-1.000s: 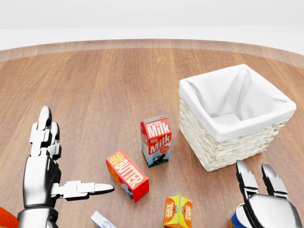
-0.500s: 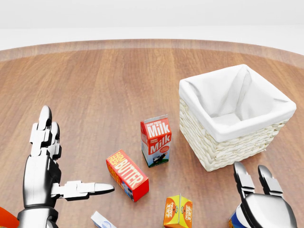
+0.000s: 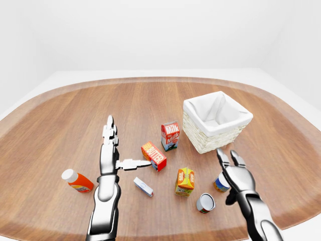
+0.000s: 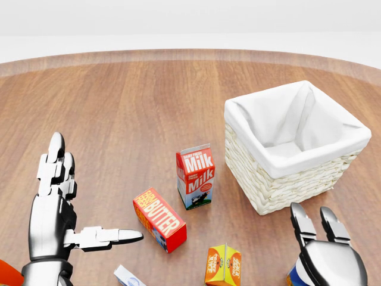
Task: Pick up the alphabet soup and the tomato sauce, and put them in the basket.
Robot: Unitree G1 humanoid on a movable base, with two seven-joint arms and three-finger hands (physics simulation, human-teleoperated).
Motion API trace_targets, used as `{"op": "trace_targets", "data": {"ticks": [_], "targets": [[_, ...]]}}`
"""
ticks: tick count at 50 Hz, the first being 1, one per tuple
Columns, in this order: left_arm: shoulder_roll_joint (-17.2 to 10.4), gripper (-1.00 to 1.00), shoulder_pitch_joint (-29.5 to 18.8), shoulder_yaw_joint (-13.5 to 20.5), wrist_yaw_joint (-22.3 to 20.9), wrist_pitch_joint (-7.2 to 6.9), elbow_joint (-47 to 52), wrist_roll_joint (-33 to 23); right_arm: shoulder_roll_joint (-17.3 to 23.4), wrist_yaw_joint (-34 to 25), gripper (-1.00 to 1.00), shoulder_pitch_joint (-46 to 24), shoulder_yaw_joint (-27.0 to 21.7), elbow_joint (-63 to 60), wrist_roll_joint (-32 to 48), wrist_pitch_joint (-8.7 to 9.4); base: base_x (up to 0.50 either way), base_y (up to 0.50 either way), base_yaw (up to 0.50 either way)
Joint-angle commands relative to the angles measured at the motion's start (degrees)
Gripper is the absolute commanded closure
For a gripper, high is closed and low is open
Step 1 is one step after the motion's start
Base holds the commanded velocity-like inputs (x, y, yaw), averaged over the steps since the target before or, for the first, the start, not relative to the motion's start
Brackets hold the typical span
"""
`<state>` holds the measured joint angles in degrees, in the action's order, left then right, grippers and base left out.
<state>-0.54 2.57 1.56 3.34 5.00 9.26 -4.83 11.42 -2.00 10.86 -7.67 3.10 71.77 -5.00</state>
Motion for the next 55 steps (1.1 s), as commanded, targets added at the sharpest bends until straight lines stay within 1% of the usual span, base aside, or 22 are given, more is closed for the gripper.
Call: {"op": "trace_targets", "data": {"ticks": [1, 11, 15, 33, 40, 47, 55], "targets": [[0.02, -1.0, 0.32, 0.54, -0.39, 0.0, 0.81, 1.3, 0.5, 0.3, -1.0, -0.63, 0.31, 1.05, -0.04, 0.0, 0.0, 0.0, 0.0], [0.04, -1.0, 0.23, 0.48, -0.33, 0.0, -0.16, 1.29, 0.61, 0.97, -1.0, -1.57, 1.24, 3.05, -0.53, 0.0, 0.0, 0.0, 0.0], [0.02, -1.0, 0.2, 0.46, -0.35, 0.0, -0.28, 1.28, 1.06, 2.22, -1.0, -2.95, 1.56, 5.8, -0.65, 0.0, 0.0, 0.0, 0.0], [-0.01, -1.0, 0.02, 0.48, -0.35, 0.0, -0.58, 1.24, 2.52, 4.73, -1.0, -4.97, 2.59, 11.74, -1.48, 0.0, 0.0, 0.0, 0.0], [-0.01, -1.0, 0.03, 0.47, -0.36, 0.0, -0.66, 1.22, 3.22, 6.7, -1.0, -5.88, 3.01, 15.49, -1.85, 0.0, 0.0, 0.0, 0.0], [0.06, -1.0, 0.2, 0.38, -0.24, 0.0, -1.4, 1.12, 3.51, 6.75, -1.0, -5.6, 3.03, 15.79, -2.21, 0.0, 0.0, 0.0, 0.0], [-0.02, -1.0, 0.12, 0.48, -0.33, 0.0, 0.12, 1.22, 3.73, 6.91, -1.0, -5.79, 3.01, 16.36, -2.32, 0.0, 0.0, 0.0, 0.0]]}}
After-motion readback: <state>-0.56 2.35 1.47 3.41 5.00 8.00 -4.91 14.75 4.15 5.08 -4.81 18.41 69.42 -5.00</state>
